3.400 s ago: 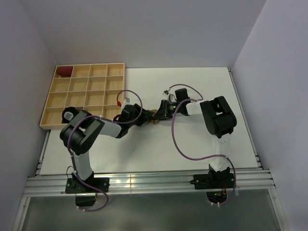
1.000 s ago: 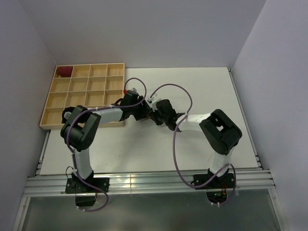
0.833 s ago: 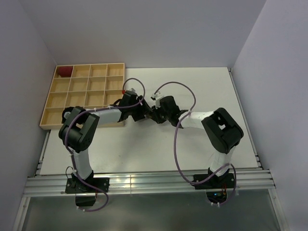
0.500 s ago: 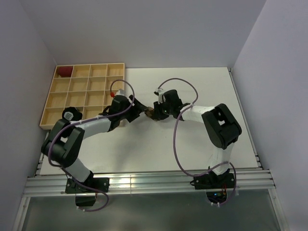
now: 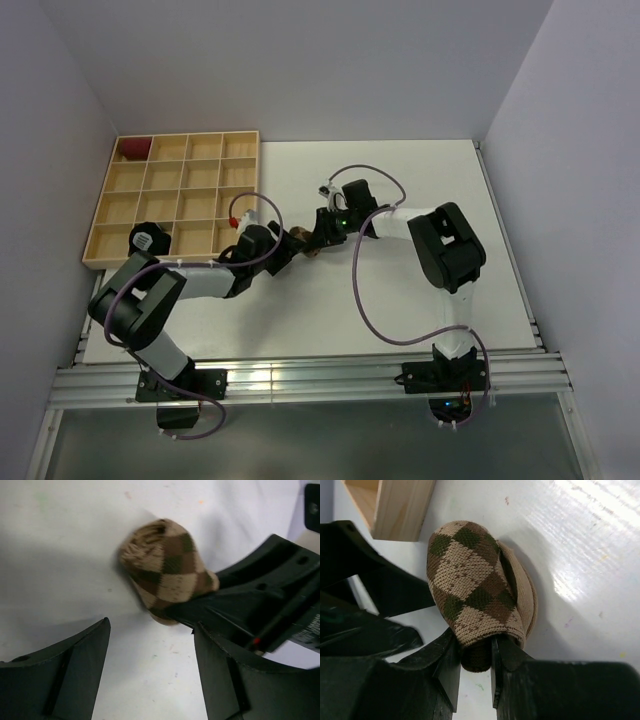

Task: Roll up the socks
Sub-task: Roll the sock at the center of the board.

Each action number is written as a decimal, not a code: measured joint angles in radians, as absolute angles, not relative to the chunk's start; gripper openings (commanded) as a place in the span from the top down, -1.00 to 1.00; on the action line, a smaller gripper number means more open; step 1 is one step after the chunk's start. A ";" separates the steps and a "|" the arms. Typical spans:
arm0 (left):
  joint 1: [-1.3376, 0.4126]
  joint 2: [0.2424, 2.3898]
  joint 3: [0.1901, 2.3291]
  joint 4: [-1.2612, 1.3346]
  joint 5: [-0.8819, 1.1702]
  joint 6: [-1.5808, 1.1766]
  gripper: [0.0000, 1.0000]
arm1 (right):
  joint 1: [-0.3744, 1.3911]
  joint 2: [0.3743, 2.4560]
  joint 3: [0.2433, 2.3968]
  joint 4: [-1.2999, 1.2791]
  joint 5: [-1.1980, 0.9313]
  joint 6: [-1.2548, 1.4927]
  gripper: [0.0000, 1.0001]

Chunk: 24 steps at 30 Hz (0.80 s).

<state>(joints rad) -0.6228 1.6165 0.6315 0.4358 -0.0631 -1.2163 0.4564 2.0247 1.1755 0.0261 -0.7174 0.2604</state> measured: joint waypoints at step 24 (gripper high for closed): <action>-0.646 1.717 0.636 0.572 -0.183 -1.315 -0.61 | 0.413 2.118 1.122 0.181 -0.997 0.577 1.00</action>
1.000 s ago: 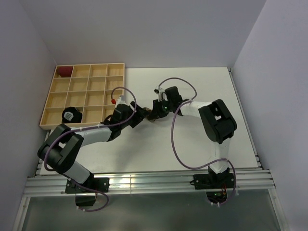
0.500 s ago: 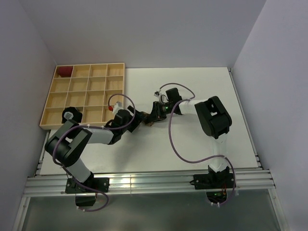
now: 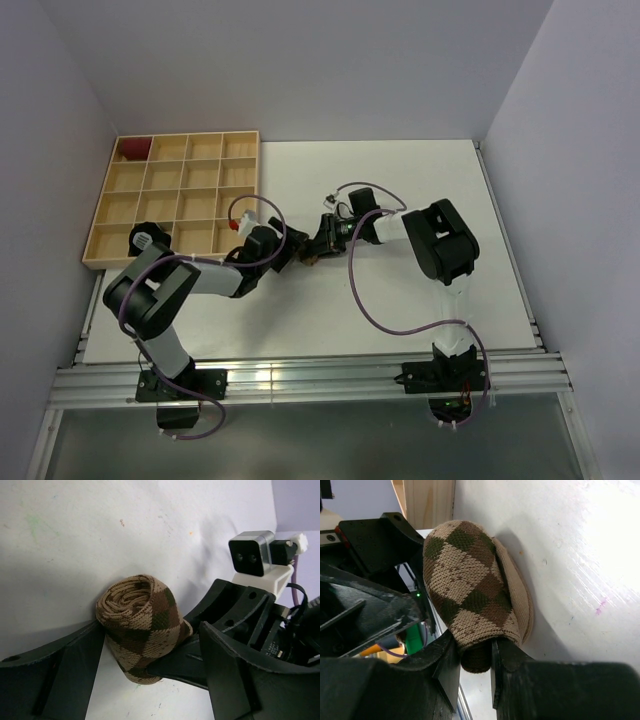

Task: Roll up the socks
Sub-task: Roll the sock at the center of the board, then pick up the sock at the center of the board.

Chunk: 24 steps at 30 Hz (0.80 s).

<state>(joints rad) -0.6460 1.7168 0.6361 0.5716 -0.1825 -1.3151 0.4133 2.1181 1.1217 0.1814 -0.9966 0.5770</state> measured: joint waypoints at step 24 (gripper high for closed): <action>-0.695 1.823 0.944 0.082 -0.257 -1.381 0.44 | 0.394 2.119 1.019 0.376 -1.015 0.801 0.96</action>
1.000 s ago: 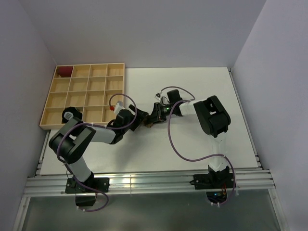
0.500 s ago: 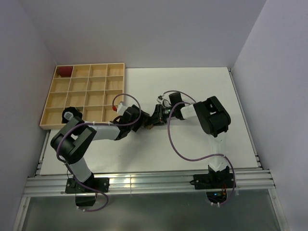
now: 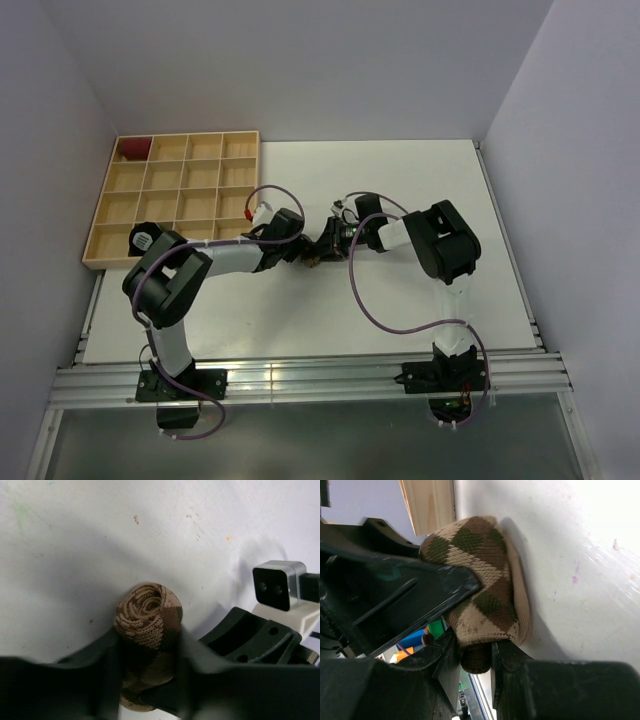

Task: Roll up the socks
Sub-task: Pick up the sock at the center of the board, then place the sock in the storage box.

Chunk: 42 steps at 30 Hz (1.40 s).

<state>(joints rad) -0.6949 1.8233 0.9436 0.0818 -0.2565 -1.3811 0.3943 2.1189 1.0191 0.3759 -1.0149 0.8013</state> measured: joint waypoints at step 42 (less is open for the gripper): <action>-0.409 1.411 1.167 -0.513 -0.364 -0.828 0.99 | 0.426 0.810 0.690 -0.274 -0.190 0.380 -0.57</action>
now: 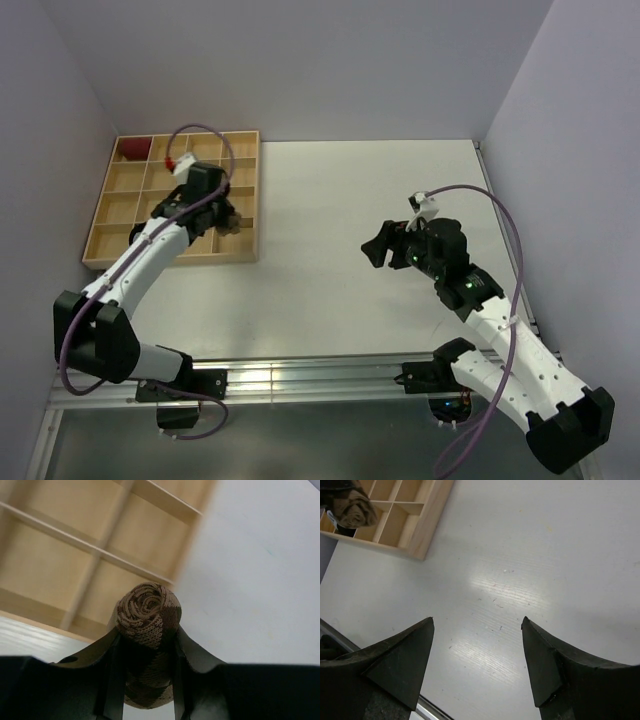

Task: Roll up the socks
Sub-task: Place the sock in the storage box.

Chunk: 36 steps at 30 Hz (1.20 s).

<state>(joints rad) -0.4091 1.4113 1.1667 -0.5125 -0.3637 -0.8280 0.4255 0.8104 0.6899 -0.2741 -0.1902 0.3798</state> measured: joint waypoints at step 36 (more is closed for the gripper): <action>0.077 1.680 0.982 -0.318 -0.081 -0.785 0.99 | 0.426 0.809 0.629 -0.225 -0.193 0.343 -0.57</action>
